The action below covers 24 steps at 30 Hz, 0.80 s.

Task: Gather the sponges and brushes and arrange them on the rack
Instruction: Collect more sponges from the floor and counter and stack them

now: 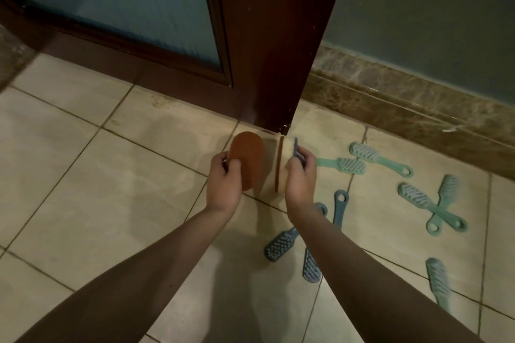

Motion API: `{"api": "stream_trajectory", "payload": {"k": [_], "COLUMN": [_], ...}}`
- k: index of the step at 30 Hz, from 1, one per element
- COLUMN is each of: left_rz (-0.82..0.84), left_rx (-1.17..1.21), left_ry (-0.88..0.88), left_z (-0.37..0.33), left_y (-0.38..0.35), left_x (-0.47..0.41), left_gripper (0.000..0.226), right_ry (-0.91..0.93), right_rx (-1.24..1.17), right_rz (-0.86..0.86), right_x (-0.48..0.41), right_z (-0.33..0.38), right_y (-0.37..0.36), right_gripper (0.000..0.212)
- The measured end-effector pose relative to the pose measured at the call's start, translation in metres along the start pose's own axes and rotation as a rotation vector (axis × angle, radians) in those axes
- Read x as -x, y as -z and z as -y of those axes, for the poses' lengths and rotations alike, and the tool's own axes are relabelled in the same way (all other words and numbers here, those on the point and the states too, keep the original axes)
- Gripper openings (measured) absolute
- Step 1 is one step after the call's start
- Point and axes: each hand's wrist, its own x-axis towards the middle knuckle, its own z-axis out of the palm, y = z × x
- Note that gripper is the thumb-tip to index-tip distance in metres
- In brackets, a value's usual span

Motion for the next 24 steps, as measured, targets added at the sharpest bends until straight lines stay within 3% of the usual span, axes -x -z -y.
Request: {"api": "stream_trajectory", "payload": {"k": [3, 6, 10, 12, 15, 19, 24], "left_rz": [-0.026, -0.026, 0.019, 0.063, 0.117, 0.185, 0.255], "left_rx": [0.034, 0.053, 0.031, 0.012, -0.052, -0.104, -0.129], "left_ry": [-0.003, 0.028, 0.025, 0.007, -0.035, -0.027, -0.035], "left_z": [-0.003, -0.008, -0.019, -0.025, -0.039, -0.066, -0.128], "left_y": [0.005, 0.011, 0.021, 0.022, 0.017, 0.008, 0.0], "left_x": [-0.001, 0.0, -0.001, 0.003, 0.017, 0.039, 0.093], "left_gripper": [0.029, 0.029, 0.026, 0.024, 0.024, 0.035, 0.038], "right_ry": [-0.243, -0.306, -0.194, -0.092, 0.034, -0.005, -0.069], "right_rx": [-0.219, -0.204, 0.018, 0.081, 0.119, 0.05, -0.003], "right_rz": [0.112, 0.116, 0.056, 0.024, -0.018, 0.022, -0.033], "right_x": [0.007, 0.01, 0.017, 0.024, 0.035, 0.047, 0.084], "right_z": [0.008, 0.013, 0.022, 0.027, 0.043, 0.073, 0.133], "right_y": [-0.005, -0.011, -0.009, -0.003, 0.009, 0.036, 0.075], "right_gripper": [0.028, 0.036, 0.032, 0.037, 0.028, 0.018, 0.035]}}
